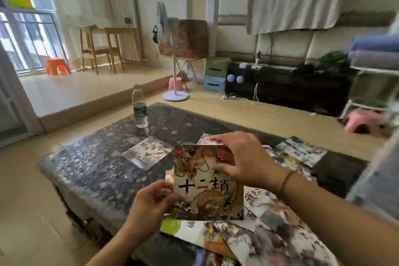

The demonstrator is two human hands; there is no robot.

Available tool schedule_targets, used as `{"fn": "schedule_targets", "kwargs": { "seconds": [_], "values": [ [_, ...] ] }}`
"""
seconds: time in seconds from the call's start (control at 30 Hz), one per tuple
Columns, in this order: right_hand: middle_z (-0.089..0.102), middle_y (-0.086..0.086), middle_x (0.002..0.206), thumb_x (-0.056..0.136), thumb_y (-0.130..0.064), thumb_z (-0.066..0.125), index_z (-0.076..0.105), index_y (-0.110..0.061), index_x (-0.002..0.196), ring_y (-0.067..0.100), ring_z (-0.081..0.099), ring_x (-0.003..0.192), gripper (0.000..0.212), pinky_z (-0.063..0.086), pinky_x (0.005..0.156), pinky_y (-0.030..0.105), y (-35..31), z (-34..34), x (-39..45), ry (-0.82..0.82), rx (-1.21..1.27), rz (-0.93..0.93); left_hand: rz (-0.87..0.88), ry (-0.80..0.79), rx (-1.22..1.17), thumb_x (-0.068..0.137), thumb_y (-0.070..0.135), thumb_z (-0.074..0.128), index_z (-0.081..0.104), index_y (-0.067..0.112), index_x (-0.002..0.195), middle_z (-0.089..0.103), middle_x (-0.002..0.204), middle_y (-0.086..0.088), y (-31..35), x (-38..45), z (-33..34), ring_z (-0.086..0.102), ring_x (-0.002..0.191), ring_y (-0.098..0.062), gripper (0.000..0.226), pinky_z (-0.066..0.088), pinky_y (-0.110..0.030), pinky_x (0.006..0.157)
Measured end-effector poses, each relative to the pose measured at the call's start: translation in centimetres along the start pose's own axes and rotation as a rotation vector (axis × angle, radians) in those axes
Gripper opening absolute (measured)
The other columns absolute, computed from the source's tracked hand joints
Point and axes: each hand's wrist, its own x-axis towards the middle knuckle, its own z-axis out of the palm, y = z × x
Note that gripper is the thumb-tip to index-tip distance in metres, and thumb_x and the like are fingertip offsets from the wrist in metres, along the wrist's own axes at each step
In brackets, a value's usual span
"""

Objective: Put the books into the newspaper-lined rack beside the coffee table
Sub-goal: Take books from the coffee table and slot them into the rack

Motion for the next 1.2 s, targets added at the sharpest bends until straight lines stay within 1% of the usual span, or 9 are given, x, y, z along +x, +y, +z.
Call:
{"fn": "schedule_targets", "kwargs": {
  "seconds": [0.1, 0.2, 0.33, 0.5, 0.6, 0.73, 0.8, 0.93, 1.2],
  "values": [
    [0.059, -0.008, 0.126, 0.093, -0.041, 0.054, 0.043, -0.034, 0.136, 0.015, 0.051, 0.118, 0.045, 0.03, 0.109, 0.048, 2.4, -4.1, -4.0, -0.013, -0.101, 0.039, 0.058, -0.049, -0.016, 0.082, -0.011, 0.067, 0.07, 0.01, 0.078, 0.072, 0.07, -0.019, 2.6, 0.4, 5.6, 0.066, 0.059, -0.027, 0.021, 0.053, -0.039, 0.062],
    [0.063, -0.008, 0.117, 0.093, -0.03, 0.052, 0.05, -0.033, 0.127, 0.017, 0.057, 0.109, 0.034, 0.037, 0.102, 0.045, 5.4, -8.0, -8.4, 0.037, -0.117, 0.138, 0.087, -0.149, -0.023, 0.082, -0.013, 0.066, 0.067, 0.0, 0.083, 0.073, 0.071, -0.017, 4.9, 0.4, 11.4, 0.067, 0.06, -0.027, 0.013, 0.057, -0.041, 0.063],
    [0.064, -0.005, 0.112, 0.094, -0.033, 0.051, 0.049, -0.032, 0.127, 0.022, 0.058, 0.103, 0.033, 0.039, 0.097, 0.046, 9.6, -12.2, -14.3, 0.074, -0.197, 0.278, 0.137, -0.267, 0.012, 0.082, -0.009, 0.069, 0.069, 0.004, 0.087, 0.075, 0.074, -0.01, 7.8, -0.2, 19.2, 0.07, 0.064, -0.025, 0.015, 0.059, -0.036, 0.063],
    [0.059, -0.002, 0.129, 0.089, -0.05, 0.056, 0.041, -0.029, 0.137, 0.023, 0.055, 0.115, 0.055, 0.035, 0.102, 0.045, 12.8, -17.6, -20.4, 0.085, -0.355, 0.389, 0.231, -0.371, 0.01, 0.082, -0.007, 0.069, 0.069, 0.01, 0.081, 0.076, 0.071, 0.0, 13.3, -2.1, 27.3, 0.073, 0.062, -0.017, 0.017, 0.059, -0.024, 0.056],
    [0.056, -0.003, 0.133, 0.087, -0.049, 0.06, 0.042, -0.029, 0.138, 0.022, 0.054, 0.119, 0.058, 0.037, 0.1, 0.045, 14.5, -23.4, -23.7, 0.199, -0.438, 0.454, 0.333, -0.422, -0.027, 0.085, 0.006, 0.07, 0.066, 0.018, 0.089, 0.076, 0.077, 0.008, 17.9, -2.6, 32.7, 0.073, 0.069, -0.008, 0.013, 0.057, -0.018, 0.058],
    [0.062, -0.004, 0.119, 0.084, -0.048, 0.065, 0.041, -0.028, 0.135, 0.021, 0.059, 0.105, 0.059, 0.039, 0.096, 0.042, 16.7, -31.0, -27.5, 0.333, -0.607, 0.553, 0.394, -0.554, -0.156, 0.087, 0.018, 0.069, 0.063, 0.021, 0.099, 0.076, 0.09, -0.001, 23.8, -2.1, 40.0, 0.074, 0.083, -0.013, 0.013, 0.061, -0.032, 0.07],
    [0.064, -0.003, 0.112, 0.084, -0.048, 0.065, 0.041, -0.028, 0.133, 0.022, 0.06, 0.098, 0.058, 0.038, 0.094, 0.042, 17.8, -33.4, -28.9, 0.36, -0.678, 0.603, 0.434, -0.549, -0.167, 0.086, 0.022, 0.071, 0.066, 0.022, 0.098, 0.075, 0.091, 0.0, 25.7, -2.1, 43.3, 0.074, 0.084, -0.011, 0.012, 0.062, -0.034, 0.072],
    [0.063, -0.003, 0.109, 0.084, -0.045, 0.065, 0.041, -0.027, 0.13, 0.019, 0.055, 0.085, 0.055, 0.036, 0.092, 0.04, 20.1, -35.0, -30.6, 0.36, -0.752, 0.645, 0.509, -0.461, -0.1, 0.087, 0.026, 0.072, 0.07, 0.023, 0.09, 0.073, 0.088, 0.006, 27.2, -2.5, 47.8, 0.071, 0.08, -0.006, 0.005, 0.062, -0.03, 0.071],
    [0.061, -0.006, 0.119, 0.087, -0.044, 0.062, 0.041, -0.029, 0.128, 0.021, 0.058, 0.106, 0.049, 0.031, 0.099, 0.043, 22.2, -32.6, -31.8, 0.31, -0.752, 0.649, 0.528, -0.464, 0.04, 0.089, 0.021, 0.07, 0.074, 0.024, 0.089, 0.074, 0.083, 0.007, 25.2, -1.9, 50.4, 0.071, 0.075, -0.004, 0.004, 0.061, -0.028, 0.069]
  ]
}}
